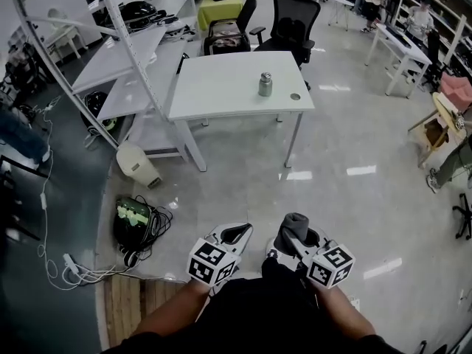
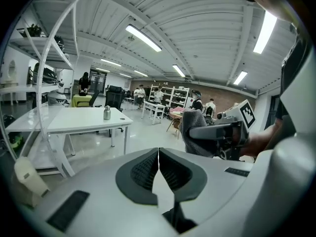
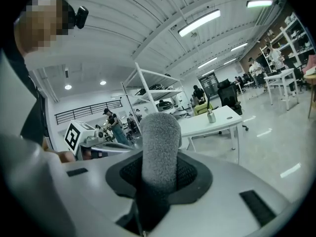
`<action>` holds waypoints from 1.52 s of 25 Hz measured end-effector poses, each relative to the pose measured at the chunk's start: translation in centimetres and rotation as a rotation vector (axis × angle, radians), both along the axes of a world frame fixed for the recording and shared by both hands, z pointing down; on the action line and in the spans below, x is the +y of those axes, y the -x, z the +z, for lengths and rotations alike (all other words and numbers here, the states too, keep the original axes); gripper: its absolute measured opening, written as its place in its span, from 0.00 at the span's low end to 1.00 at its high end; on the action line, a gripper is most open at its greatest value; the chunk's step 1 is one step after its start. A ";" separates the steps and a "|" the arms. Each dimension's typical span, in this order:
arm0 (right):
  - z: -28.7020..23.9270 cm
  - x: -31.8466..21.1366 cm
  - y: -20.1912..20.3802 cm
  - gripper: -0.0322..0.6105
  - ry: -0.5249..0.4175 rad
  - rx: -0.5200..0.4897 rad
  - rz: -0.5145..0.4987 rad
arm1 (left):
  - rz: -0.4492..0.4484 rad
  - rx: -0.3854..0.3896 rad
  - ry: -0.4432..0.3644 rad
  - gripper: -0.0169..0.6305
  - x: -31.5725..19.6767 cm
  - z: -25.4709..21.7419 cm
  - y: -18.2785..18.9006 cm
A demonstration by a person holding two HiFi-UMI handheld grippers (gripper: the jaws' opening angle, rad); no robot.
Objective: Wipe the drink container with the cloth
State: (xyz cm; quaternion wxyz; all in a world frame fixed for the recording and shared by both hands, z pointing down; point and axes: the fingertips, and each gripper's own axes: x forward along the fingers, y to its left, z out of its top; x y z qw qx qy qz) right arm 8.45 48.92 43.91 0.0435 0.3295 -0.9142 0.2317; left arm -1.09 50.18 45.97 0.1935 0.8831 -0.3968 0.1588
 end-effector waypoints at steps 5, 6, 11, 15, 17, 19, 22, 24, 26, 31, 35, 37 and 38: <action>-0.1 -6.3 -1.0 0.22 -0.018 0.004 -0.012 | -0.019 0.002 -0.017 0.05 -6.0 -0.6 -0.9; -0.4 -7.6 -1.3 0.22 -0.027 0.006 -0.013 | -0.022 0.001 -0.020 0.05 -7.2 -0.8 -1.1; -1.5 -13.9 -2.7 0.22 -0.046 -0.002 -0.015 | -0.040 -0.008 -0.033 0.05 -12.5 -2.3 -2.5; -2.5 -17.8 -3.3 0.22 -0.054 -0.020 -0.038 | -0.068 -0.009 -0.046 0.05 -16.1 -3.5 -2.9; -2.8 -19.3 -3.5 0.22 -0.069 -0.025 -0.054 | -0.091 -0.024 -0.040 0.05 -17.8 -2.9 -2.8; -2.6 -20.4 -3.7 0.22 -0.076 -0.030 -0.070 | -0.113 -0.042 -0.026 0.05 -19.1 -2.0 -2.8; -2.4 -21.9 -4.2 0.22 -0.064 -0.038 -0.080 | -0.108 -0.054 -0.013 0.05 -20.1 -1.7 -4.0; -2.5 -22.4 -4.7 0.22 -0.045 -0.048 -0.079 | -0.091 -0.057 -0.007 0.05 -20.4 -1.9 -5.0; -2.4 -22.8 -5.0 0.22 -0.037 -0.053 -0.085 | -0.088 -0.066 0.001 0.05 -20.9 -1.8 -5.4; -1.5 -23.9 -5.4 0.22 -0.014 -0.055 -0.084 | -0.121 -0.062 0.017 0.05 -23.1 -1.3 -5.0; -0.5 -25.3 -4.9 0.22 -0.004 -0.045 -0.075 | -0.105 -0.052 0.025 0.05 -24.4 -0.5 -4.8; -0.3 -26.2 -4.9 0.22 -0.005 -0.040 -0.068 | -0.095 -0.049 0.034 0.05 -25.2 0.1 -4.8; -0.3 -26.7 -4.8 0.22 -0.006 -0.036 -0.064 | -0.092 -0.046 0.038 0.05 -25.8 0.3 -4.7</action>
